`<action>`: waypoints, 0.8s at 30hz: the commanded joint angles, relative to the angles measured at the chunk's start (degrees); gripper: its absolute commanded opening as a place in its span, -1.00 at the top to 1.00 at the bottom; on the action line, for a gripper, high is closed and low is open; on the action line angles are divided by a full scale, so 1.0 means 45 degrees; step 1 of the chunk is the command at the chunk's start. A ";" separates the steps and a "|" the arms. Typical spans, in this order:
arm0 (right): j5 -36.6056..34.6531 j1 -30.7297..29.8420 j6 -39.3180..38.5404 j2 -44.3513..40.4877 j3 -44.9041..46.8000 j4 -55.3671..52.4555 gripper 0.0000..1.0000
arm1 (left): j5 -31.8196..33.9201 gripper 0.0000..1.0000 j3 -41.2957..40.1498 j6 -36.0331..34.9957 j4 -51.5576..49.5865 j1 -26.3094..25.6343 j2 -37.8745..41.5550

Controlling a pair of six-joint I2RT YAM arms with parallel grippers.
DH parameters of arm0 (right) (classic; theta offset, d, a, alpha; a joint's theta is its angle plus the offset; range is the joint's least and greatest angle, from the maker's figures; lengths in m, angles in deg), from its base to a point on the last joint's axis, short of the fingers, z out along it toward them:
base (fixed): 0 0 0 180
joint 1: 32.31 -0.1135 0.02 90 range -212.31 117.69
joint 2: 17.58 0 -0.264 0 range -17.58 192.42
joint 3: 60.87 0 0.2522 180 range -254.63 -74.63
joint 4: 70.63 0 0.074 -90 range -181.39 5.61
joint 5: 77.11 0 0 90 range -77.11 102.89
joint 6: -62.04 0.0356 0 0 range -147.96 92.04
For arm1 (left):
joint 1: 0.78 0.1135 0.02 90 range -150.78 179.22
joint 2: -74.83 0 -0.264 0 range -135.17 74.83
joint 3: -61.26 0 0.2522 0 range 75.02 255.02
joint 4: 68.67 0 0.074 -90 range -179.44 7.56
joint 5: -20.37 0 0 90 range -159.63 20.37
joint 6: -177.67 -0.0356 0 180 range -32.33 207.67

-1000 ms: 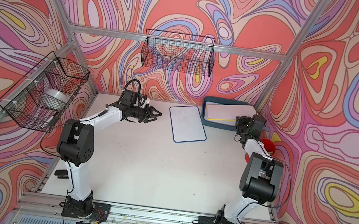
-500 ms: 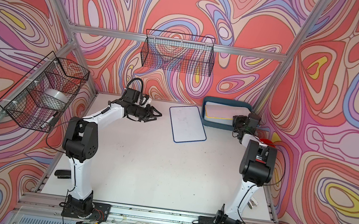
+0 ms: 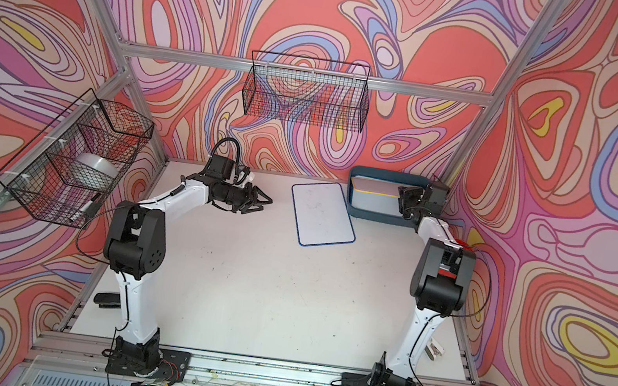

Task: Put the whiteboard into the storage box
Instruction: Place the whiteboard in the storage box.

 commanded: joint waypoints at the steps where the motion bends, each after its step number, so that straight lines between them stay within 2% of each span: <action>1: 0.0436 -0.0084 -0.0789 -0.0661 0.0168 -0.0920 0.11 | -0.0290 0.06 -0.0166 0.0166 0.0265 0.0004 0.0764; 13: 0.0245 -0.0232 -0.3646 -0.3619 0.0292 -0.3872 0.11 | -0.0453 0.06 -0.0892 0.0884 0.1182 0.0004 0.0949; 16: -0.0948 -0.1320 -0.4909 -0.4602 0.0727 -0.4575 0.11 | -0.0429 0.06 -0.1038 0.1073 0.1321 -0.0015 0.0911; 18: -0.1638 -0.2283 -0.5845 -0.4618 0.0589 -0.5388 0.11 | -0.0452 0.06 -0.1028 0.1095 0.1326 -0.0035 0.0891; 24: -0.2030 -0.4602 -0.7244 -0.2717 -0.0089 -0.6875 0.12 | -0.0484 0.06 -0.1065 0.1212 0.1338 -0.0054 0.0887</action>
